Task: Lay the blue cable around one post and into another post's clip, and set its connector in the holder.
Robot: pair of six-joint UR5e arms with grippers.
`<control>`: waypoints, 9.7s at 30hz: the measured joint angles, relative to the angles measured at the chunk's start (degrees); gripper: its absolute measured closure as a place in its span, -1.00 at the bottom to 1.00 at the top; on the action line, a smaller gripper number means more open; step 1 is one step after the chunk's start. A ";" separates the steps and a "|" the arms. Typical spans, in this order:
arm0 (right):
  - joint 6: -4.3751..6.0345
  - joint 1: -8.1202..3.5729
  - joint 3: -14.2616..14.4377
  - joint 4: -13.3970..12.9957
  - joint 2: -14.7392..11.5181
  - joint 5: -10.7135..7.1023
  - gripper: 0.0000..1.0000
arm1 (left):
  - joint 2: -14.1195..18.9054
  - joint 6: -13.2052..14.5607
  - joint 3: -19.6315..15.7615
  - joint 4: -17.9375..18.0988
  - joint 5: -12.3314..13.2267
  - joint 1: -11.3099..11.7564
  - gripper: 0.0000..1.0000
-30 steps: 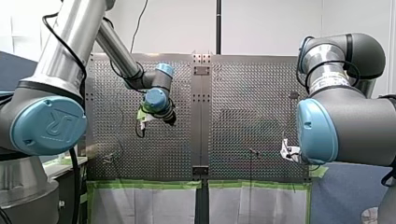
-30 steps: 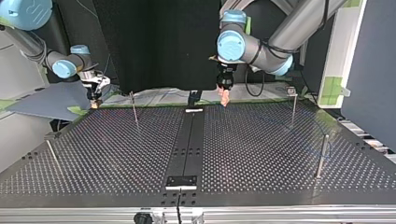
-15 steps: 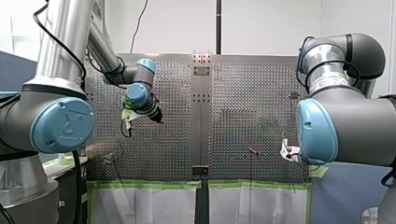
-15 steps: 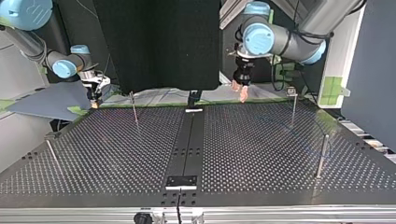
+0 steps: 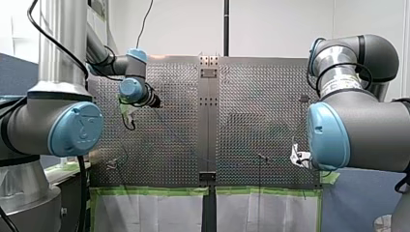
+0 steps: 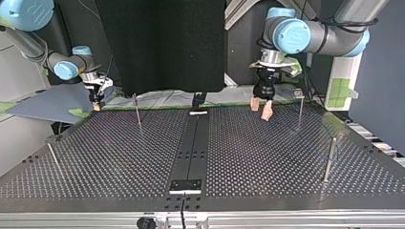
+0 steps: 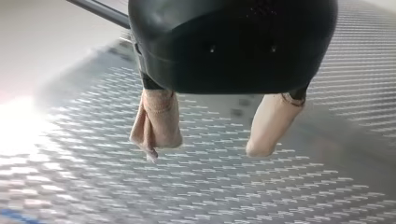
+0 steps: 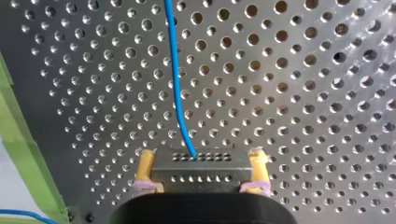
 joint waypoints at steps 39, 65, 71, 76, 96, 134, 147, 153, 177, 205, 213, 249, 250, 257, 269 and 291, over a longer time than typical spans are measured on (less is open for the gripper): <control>0.00 0.14 0.00 -0.38 0.22 0.00 1.00 | 6.73 -6.02 -2.67 7.10 2.90 21.64 -0.98; 0.00 0.24 0.00 -0.90 0.86 0.00 1.00 | 1.02 -20.62 -2.48 18.52 10.72 24.55 -0.98; 0.00 0.34 -0.01 -0.87 0.92 0.00 1.00 | -1.05 -24.06 -2.01 16.56 7.36 23.90 -0.98; 0.00 0.51 -0.01 -0.92 0.99 0.00 1.00 | -1.28 -24.12 -0.01 13.87 4.34 22.90 -0.98; 0.00 0.91 -0.18 -0.82 1.09 0.00 1.00 | -7.69 -23.65 7.74 5.70 -4.51 18.60 -0.98; -3.92 1.73 -2.73 5.03 -0.65 3.99 1.00 | -13.19 -25.33 17.18 1.53 -7.04 18.80 -0.98; -3.70 2.33 -2.69 11.22 -7.84 6.36 1.00 | -13.18 -25.23 17.18 1.89 -7.04 18.88 -0.98; -3.41 4.03 -2.64 14.49 -11.14 8.10 1.00 | -13.18 -25.27 17.18 2.05 -7.04 18.96 -0.98; -1.39 5.00 8.79 12.37 -25.31 13.87 1.00 | -13.19 -25.40 17.18 2.08 -7.12 19.38 -0.98; 3.44 1.58 13.10 9.14 -35.95 11.50 1.00 | -13.18 -25.63 17.18 2.08 -7.04 19.95 -0.98; 3.60 0.25 12.77 7.39 -34.22 9.75 1.00 | -13.18 -25.63 17.18 2.08 -7.04 20.03 -0.98; -4.47 0.05 2.99 15.09 -29.69 4.80 1.00 | -13.17 -25.63 17.18 2.08 -7.03 20.07 -0.98; -4.31 0.12 2.83 14.90 -29.64 4.71 1.00 | -13.17 -25.63 17.18 2.08 -7.04 20.07 -0.98; -3.78 0.55 1.56 14.79 -29.46 4.03 1.00 | -13.17 -25.63 17.18 2.08 -7.02 20.06 -0.98; -3.87 0.85 1.23 16.91 -29.18 4.53 1.00 | -13.17 -25.63 17.18 1.99 -7.10 20.09 -0.98; -6.63 -0.27 1.19 20.02 -29.22 2.48 1.00 | -13.19 -25.55 17.18 2.08 -7.22 20.28 -0.98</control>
